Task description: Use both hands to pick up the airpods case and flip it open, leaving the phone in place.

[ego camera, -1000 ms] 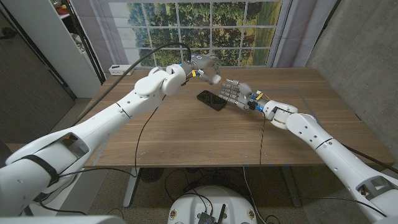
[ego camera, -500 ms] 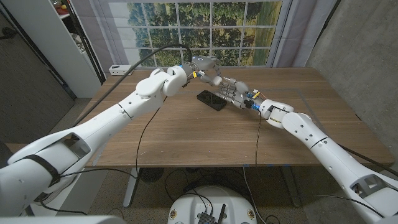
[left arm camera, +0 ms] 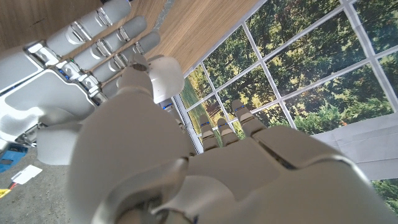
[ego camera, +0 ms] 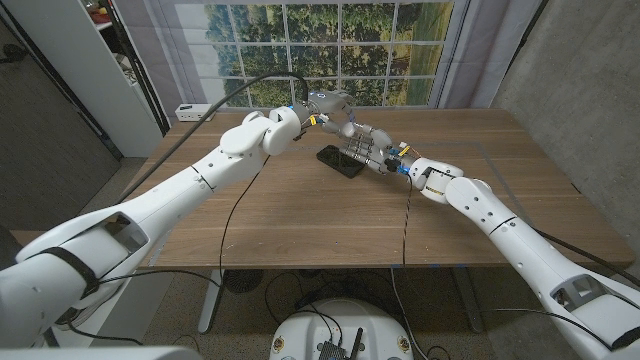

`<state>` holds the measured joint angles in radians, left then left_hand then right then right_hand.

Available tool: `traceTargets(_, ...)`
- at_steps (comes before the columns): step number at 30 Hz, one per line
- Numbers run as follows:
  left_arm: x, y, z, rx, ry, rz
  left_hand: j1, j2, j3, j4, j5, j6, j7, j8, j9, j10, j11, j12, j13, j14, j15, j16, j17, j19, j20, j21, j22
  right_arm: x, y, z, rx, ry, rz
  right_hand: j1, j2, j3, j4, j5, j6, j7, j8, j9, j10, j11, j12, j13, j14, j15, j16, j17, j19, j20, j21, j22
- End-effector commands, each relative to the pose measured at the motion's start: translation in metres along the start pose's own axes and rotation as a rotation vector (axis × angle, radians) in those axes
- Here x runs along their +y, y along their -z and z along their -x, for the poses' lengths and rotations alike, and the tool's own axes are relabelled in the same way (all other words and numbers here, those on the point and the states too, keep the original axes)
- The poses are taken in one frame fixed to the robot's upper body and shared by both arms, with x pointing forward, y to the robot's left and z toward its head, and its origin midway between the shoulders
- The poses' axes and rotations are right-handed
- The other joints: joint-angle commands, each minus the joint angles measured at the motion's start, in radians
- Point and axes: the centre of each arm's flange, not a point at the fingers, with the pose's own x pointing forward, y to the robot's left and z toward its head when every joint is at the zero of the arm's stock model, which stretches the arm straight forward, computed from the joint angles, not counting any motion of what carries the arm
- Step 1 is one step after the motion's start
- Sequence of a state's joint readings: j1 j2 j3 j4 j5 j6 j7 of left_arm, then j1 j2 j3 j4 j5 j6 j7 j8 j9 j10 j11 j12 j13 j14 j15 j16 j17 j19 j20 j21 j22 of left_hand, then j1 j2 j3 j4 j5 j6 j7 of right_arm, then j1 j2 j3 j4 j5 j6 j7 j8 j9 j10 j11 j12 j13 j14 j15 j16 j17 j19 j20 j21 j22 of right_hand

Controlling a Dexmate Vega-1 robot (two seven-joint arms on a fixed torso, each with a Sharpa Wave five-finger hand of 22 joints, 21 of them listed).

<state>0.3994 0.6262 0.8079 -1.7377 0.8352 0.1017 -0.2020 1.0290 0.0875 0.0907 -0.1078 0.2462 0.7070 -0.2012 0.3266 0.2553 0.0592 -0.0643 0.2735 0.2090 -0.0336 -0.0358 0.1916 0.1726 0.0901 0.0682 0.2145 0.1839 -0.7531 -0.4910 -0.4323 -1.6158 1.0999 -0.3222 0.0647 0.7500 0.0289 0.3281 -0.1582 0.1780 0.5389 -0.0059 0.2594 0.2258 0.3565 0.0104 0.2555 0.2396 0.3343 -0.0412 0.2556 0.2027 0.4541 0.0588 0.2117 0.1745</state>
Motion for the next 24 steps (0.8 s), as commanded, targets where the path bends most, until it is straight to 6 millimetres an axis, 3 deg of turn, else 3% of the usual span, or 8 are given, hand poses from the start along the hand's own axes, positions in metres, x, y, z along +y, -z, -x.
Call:
traceTargets(1, -0.0027, 0.0010, -0.0057, -0.003, 0.002, 0.014, 0.002, 0.010, -0.007, -0.001, -0.001, 0.193, 0.123, 0.071, 0.110, 0.013, 0.002, -0.003, 0.003, 0.008, -0.020, -0.004, 0.002, 0.007, 0.000, 0.003, 0.005, 0.0024, 0.0018, -0.0091, 0.021, 0.008, -0.016, 0.027, 0.009, 0.006, -0.007, 0.009, 0.026, 0.003, 0.013, 0.005, 0.023, -0.005, 0.008, 0.005, 0.026, -0.043, 0.011, 0.004, 0.017, -0.004, 0.008, 0.004)
traceTargets(15, -0.0050, -0.0032, -0.0107, -0.007, 0.015, 0.024, 0.004, 0.014, -0.013, 0.000, -0.002, 0.201, 0.123, 0.072, 0.114, 0.026, 0.001, -0.001, 0.003, 0.017, -0.020, -0.003, 0.002, 0.013, -0.002, 0.004, 0.006, -0.0009, -0.0004, -0.0082, -0.007, 0.053, -0.037, 0.114, 0.040, 0.019, -0.011, 0.007, 0.147, -0.009, 0.070, 0.031, 0.125, -0.032, 0.037, 0.020, 0.121, -0.095, 0.049, 0.010, 0.072, -0.037, 0.017, 0.005)
traceTargets(24, -0.0064, -0.0056, -0.0128, 0.000, 0.022, 0.029, 0.003, 0.016, -0.018, 0.001, -0.003, 0.206, 0.125, 0.070, 0.114, 0.032, 0.000, -0.001, 0.003, 0.021, -0.021, -0.004, 0.002, 0.013, -0.002, 0.004, 0.006, -0.0036, -0.0016, -0.0060, -0.025, 0.083, -0.057, 0.175, 0.064, 0.022, -0.011, 0.005, 0.219, -0.024, 0.117, 0.061, 0.196, -0.052, 0.056, 0.032, 0.194, -0.120, 0.085, 0.018, 0.115, -0.078, 0.027, 0.007)
